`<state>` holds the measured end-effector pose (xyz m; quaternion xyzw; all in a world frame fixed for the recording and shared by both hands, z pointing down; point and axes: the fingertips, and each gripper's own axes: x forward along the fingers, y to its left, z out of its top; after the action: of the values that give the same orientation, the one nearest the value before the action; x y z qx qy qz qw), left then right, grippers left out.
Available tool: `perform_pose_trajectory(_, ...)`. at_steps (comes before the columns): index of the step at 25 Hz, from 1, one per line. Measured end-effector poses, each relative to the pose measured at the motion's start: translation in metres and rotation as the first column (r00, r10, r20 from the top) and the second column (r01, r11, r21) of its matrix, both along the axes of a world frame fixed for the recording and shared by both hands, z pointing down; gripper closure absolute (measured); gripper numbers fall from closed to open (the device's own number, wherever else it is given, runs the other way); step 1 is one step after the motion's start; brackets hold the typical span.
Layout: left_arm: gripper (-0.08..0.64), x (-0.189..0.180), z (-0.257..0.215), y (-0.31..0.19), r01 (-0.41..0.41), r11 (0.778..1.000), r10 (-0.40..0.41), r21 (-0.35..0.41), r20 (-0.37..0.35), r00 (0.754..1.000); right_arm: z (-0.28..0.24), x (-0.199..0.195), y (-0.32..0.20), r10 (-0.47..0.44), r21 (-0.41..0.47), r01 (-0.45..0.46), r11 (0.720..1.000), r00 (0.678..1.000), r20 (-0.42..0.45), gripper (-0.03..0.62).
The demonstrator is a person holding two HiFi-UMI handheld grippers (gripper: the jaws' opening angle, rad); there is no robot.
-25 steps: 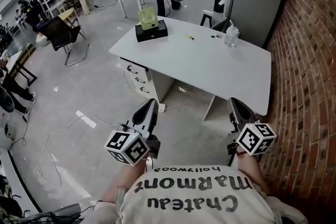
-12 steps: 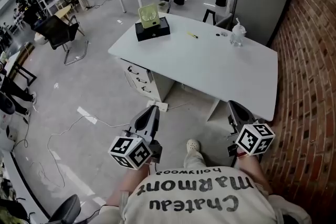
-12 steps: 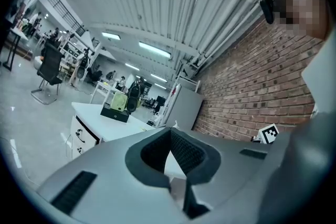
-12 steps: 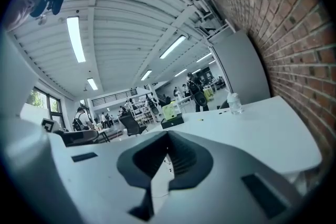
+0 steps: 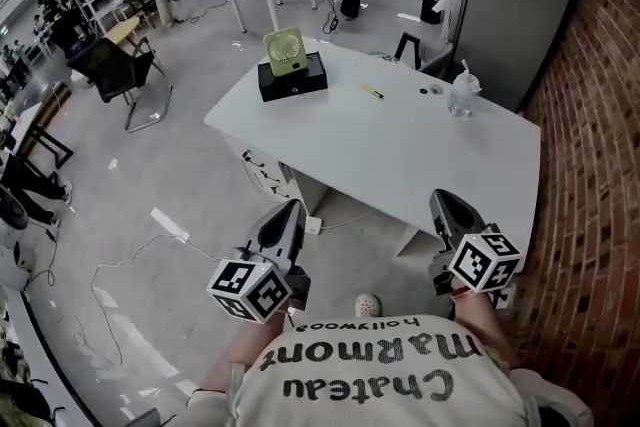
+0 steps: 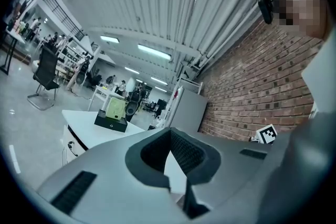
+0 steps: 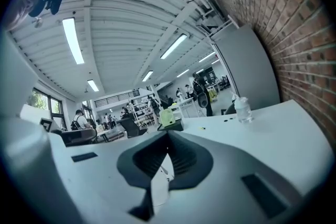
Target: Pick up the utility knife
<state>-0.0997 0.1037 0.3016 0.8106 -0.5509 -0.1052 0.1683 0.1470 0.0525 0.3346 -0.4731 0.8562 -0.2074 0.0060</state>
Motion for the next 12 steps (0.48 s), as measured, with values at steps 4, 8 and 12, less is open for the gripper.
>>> perform_pose_trajectory(4, 0.558, 0.000, -0.005, -0.038, 0.021, 1.000, -0.021, 0.010, 0.000, 1.000, -0.007, 0.003, -0.043, -0.009, 0.020, 0.009, 1.000, 1.000, 0.008, 0.589)
perform_pose_trajectory(8, 0.558, 0.006, -0.009, -0.072, 0.034, 0.999, -0.034, 0.017, 0.000, 0.999, -0.012, 0.008, -0.081, -0.020, 0.029, 0.020, 0.999, 1.000, 0.011, 0.589)
perform_pose_trajectory(12, 0.558, 0.012, -0.011, -0.104, 0.045, 0.999, -0.045, 0.027, 0.001, 0.999, -0.015, 0.013, -0.115, -0.038, 0.038, 0.037, 0.999, 0.999, 0.010, 0.589)
